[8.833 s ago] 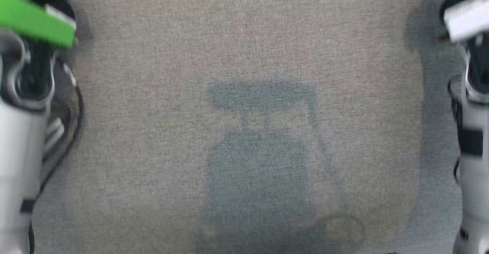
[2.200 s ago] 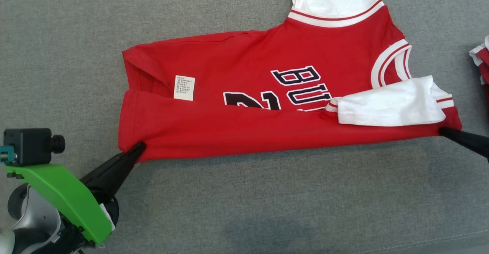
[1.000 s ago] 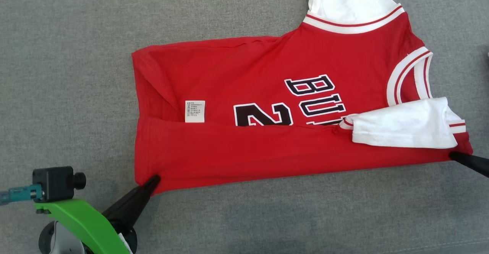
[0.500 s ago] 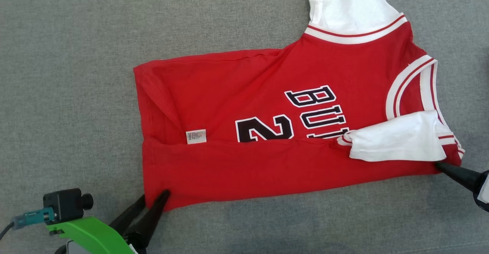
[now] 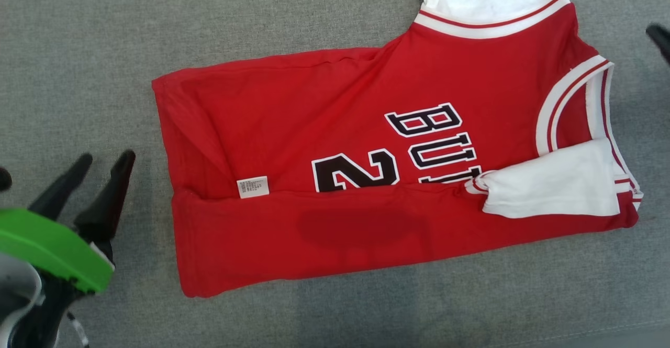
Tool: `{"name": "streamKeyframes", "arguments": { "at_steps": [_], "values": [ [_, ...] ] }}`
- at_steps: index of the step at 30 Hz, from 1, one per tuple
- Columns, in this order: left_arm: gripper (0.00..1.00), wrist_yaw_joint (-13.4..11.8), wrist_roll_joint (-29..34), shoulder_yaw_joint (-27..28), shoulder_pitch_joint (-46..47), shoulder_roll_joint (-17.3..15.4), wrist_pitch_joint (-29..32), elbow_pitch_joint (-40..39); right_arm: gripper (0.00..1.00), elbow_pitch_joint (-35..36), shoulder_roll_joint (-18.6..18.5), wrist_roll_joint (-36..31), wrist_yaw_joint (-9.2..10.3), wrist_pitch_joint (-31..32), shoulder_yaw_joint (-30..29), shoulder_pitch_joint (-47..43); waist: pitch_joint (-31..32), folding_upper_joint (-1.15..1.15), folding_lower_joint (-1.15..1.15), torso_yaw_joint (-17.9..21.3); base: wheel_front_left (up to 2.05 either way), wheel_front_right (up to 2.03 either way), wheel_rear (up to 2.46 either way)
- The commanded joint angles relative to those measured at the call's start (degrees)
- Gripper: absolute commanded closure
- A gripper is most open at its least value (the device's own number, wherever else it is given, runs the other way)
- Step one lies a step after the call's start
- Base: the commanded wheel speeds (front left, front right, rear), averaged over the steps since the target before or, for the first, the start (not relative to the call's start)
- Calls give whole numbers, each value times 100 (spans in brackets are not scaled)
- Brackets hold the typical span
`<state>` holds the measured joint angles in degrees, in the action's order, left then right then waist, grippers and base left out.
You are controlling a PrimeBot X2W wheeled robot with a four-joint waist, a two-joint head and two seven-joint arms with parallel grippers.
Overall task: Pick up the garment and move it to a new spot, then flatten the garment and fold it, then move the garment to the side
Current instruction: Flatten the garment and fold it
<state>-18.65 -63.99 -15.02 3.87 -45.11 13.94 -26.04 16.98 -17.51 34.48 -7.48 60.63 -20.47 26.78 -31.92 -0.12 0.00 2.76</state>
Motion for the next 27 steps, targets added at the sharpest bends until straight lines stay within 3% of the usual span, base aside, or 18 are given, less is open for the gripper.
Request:
{"name": "streamKeyframes", "arguments": {
  "at_steps": [1, 6, 12, 20, 27],
  "values": [
    [0, 24, 154, -98, 639, 2, 172, 131, 0, -321, -90, -266, -2, -533, 343, 530, -290, 12, 0, -56, 0, 0, 0],
    [0, 116, 253, -630, 1946, 480, 606, 685, 0, -1363, 6, -831, -2, -1534, 1094, 1641, -596, 12, 0, -199, 0, 0, 0],
    [0, 311, 507, -1149, 2762, 829, 893, 1268, 0, -2261, 71, -1152, -2, -1885, 1542, 2478, -728, 12, 0, -430, 0, 0, 0],
    [0, 646, 606, -1598, 3244, 1002, 1219, 1683, 0, -3200, 73, -1342, -2, -1812, 1802, 3216, -647, 12, 0, -785, 0, 0, 0],
    [0, 839, 522, -1796, 3483, 1186, 1401, 1881, 0, -3468, -18, -1501, -2, -1553, 1814, 3315, -640, 12, 0, -891, 0, 0, 0]
  ]
}}
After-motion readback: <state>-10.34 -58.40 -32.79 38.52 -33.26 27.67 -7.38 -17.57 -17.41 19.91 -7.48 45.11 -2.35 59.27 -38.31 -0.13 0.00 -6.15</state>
